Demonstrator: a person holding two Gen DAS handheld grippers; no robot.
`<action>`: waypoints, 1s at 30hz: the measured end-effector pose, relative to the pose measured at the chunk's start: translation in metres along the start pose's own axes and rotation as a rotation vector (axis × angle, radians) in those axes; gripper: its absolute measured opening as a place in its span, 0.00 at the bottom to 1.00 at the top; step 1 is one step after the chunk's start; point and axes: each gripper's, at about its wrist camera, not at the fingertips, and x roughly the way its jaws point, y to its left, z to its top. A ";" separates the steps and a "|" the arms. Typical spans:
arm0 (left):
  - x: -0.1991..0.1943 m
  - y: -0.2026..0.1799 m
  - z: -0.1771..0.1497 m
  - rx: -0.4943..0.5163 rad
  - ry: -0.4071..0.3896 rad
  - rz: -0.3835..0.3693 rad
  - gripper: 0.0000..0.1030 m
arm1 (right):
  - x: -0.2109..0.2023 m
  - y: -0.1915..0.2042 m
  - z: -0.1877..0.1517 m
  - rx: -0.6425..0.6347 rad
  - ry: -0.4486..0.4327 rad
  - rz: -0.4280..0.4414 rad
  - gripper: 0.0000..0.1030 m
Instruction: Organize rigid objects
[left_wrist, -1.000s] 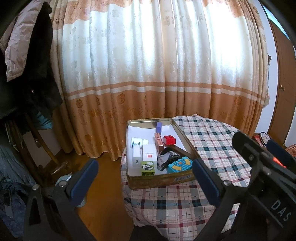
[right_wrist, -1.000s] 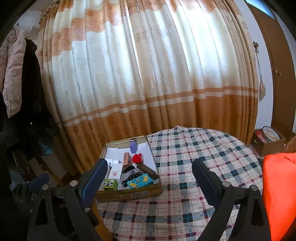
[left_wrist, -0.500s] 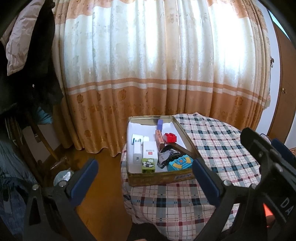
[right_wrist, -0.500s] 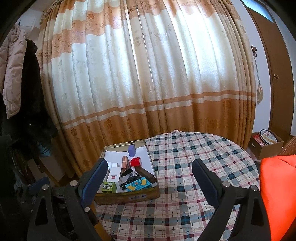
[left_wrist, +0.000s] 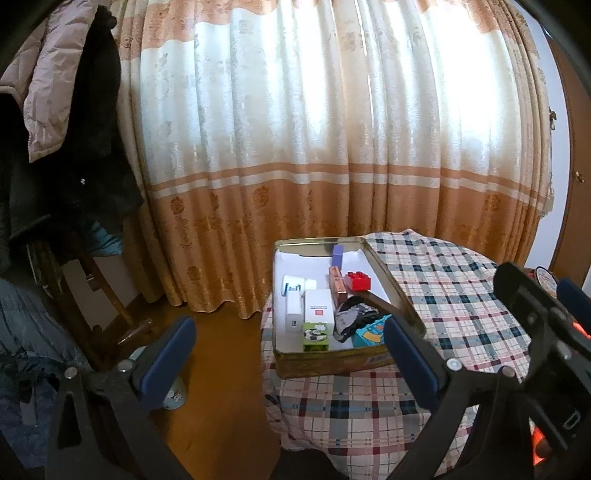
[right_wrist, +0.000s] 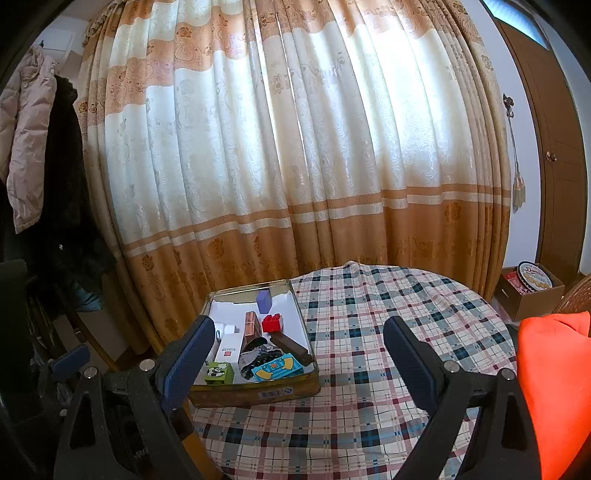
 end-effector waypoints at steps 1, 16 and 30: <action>0.000 0.001 0.000 -0.002 0.001 0.002 1.00 | 0.000 0.000 0.000 0.000 0.000 0.000 0.92; -0.006 0.001 0.002 0.009 -0.035 0.009 1.00 | -0.002 -0.001 0.002 0.000 -0.011 0.003 0.92; -0.003 0.002 0.003 0.001 -0.019 0.017 1.00 | -0.002 0.000 0.004 0.000 -0.010 0.004 0.92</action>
